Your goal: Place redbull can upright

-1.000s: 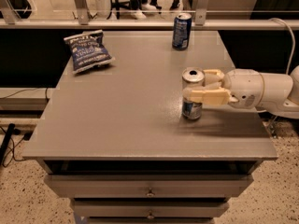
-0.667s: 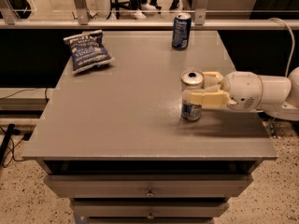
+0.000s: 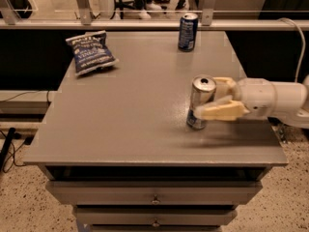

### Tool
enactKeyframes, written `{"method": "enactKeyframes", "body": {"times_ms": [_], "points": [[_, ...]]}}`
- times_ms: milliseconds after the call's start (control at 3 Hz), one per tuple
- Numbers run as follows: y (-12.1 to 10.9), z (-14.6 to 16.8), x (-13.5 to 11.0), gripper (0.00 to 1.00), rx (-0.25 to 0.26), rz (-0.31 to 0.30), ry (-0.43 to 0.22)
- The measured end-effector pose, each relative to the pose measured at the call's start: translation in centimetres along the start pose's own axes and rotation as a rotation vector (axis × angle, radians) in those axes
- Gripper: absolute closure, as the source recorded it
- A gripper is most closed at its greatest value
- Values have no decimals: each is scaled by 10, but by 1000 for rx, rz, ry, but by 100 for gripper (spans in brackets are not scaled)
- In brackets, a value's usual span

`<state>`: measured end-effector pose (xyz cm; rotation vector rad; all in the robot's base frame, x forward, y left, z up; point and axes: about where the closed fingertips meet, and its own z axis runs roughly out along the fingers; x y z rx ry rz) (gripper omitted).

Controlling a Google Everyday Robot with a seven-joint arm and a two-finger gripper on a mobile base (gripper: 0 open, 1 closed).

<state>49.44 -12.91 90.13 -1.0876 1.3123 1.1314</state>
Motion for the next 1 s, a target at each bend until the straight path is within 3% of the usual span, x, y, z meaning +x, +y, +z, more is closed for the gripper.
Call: {"method": "enactKeyframes", "body": {"times_ms": [333, 667, 1000], "points": [[12, -41, -7, 0, 68, -11, 62], [25, -92, -25, 0, 169, -39, 151], [26, -100, -29, 0, 187, -46, 165]]}}
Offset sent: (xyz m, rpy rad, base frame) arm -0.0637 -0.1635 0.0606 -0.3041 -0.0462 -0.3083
